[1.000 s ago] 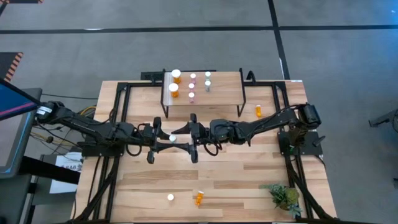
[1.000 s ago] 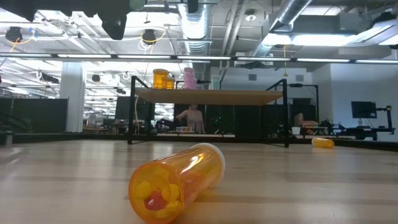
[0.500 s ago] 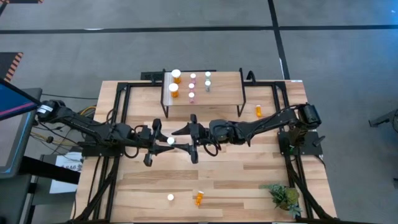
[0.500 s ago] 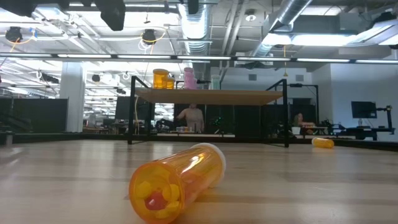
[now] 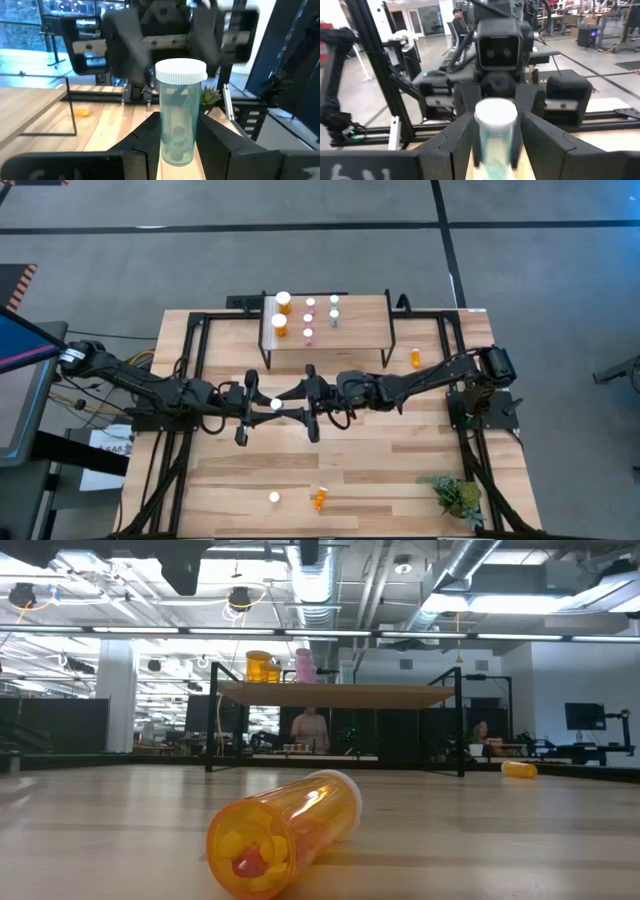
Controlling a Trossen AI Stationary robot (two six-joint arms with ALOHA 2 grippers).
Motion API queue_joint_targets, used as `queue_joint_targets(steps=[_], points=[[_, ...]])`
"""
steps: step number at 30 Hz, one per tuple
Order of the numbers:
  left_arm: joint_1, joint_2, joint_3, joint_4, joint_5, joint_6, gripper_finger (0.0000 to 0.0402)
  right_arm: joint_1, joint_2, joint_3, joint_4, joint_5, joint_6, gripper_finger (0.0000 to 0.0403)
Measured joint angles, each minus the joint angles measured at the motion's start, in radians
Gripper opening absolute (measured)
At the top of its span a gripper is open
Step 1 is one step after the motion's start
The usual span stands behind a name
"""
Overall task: Pick and place medicine bottles onto shelf by color
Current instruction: Put the small blue pill bottle aligned with other small blue pill bottles on the shelf
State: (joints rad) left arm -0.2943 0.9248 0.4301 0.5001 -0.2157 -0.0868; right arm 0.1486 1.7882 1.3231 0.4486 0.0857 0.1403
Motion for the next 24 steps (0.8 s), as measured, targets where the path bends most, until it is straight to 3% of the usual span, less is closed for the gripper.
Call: queue_joint_targets(steps=[4,15,24], points=[[0.0,0.001,0.0,0.001,0.002,0.001,0.0094,-0.002,0.0,0.0,0.003,-0.052,0.017,0.0184],[0.0,0.012,0.0,0.016,-0.003,0.001,0.0094,-0.016,0.0,0.0,0.001,-0.061,0.047,0.0207],[0.0,0.035,-0.001,0.043,-0.002,-0.004,0.0094,-0.021,0.0,0.0,0.001,-0.061,0.048,0.0195]])
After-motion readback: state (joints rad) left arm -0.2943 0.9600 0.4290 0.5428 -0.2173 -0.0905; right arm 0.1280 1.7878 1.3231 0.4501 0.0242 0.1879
